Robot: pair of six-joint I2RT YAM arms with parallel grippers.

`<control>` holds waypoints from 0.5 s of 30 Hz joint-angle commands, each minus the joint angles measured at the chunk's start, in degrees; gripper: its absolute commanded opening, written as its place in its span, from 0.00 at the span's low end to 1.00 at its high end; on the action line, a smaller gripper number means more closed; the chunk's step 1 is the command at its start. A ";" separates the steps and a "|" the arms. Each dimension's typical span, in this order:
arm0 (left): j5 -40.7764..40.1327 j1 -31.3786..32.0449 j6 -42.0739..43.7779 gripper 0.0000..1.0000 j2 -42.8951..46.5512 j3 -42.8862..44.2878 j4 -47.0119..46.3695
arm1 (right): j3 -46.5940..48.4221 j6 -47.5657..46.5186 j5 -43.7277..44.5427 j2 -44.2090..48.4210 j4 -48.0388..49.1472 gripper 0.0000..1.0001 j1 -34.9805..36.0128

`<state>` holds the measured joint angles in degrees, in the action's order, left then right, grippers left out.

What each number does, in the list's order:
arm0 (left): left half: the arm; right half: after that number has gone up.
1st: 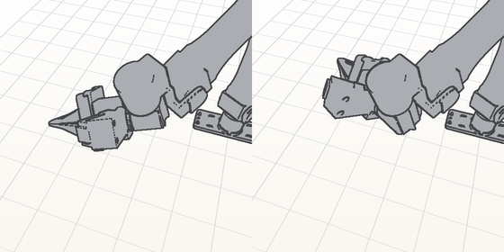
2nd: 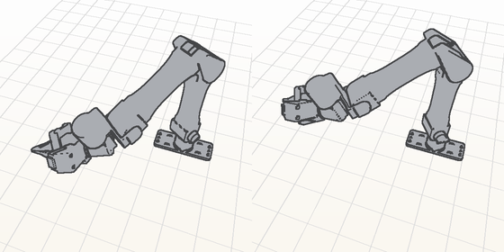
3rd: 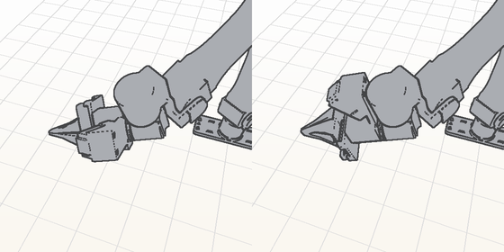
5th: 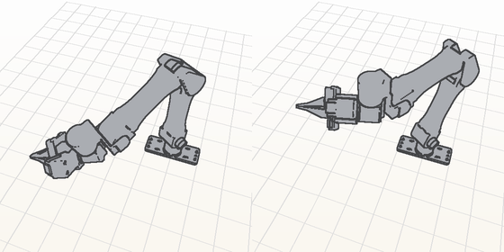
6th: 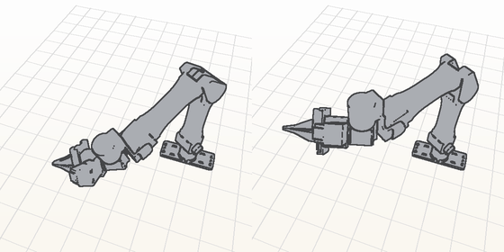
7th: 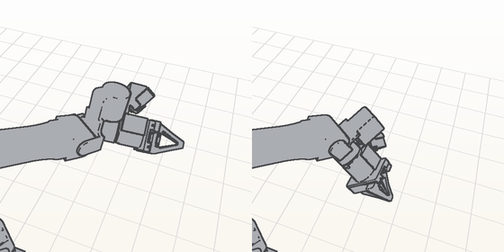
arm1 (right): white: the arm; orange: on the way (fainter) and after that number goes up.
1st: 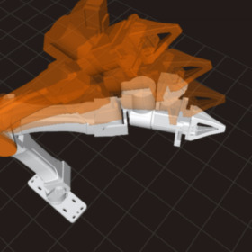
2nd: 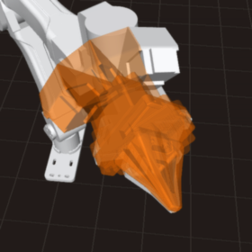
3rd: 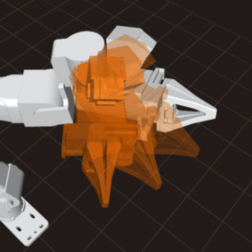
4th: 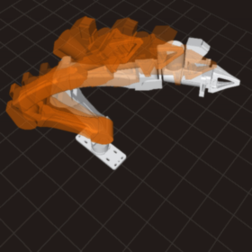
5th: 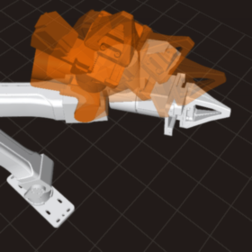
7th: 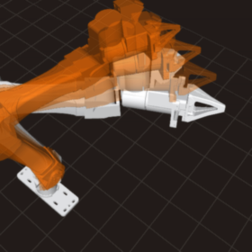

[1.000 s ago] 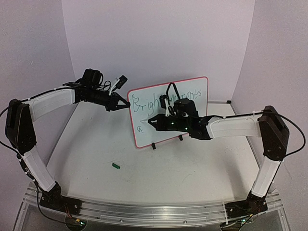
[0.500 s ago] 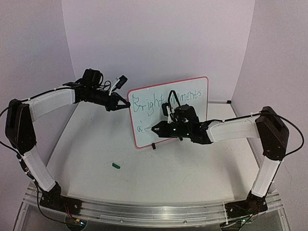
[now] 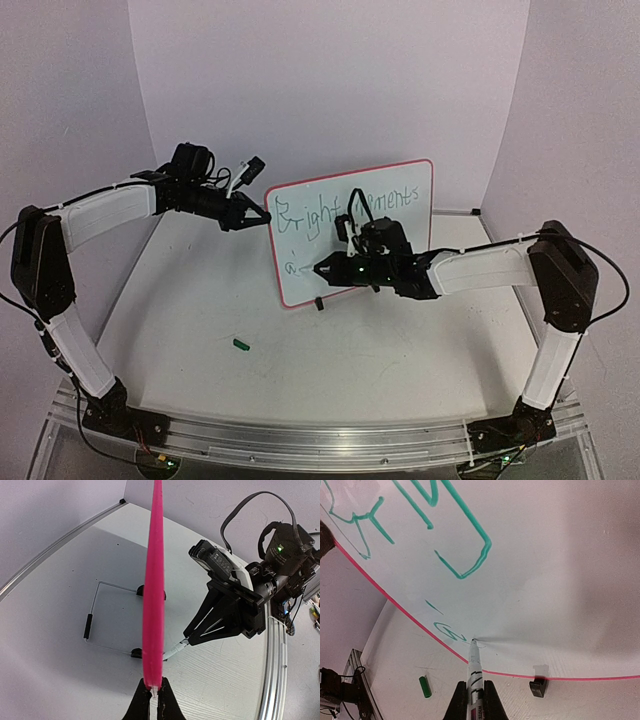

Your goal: Write a sentence on the whiteboard

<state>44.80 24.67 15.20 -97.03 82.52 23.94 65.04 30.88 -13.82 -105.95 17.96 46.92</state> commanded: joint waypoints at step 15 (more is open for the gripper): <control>0.32 1.61 1.16 0.00 -0.53 1.13 4.22 | 5.02 -0.59 0.81 2.86 1.56 0.00 -0.14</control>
<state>44.77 24.75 15.22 -97.03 82.52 23.88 67.41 30.87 -13.73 -105.25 17.98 46.92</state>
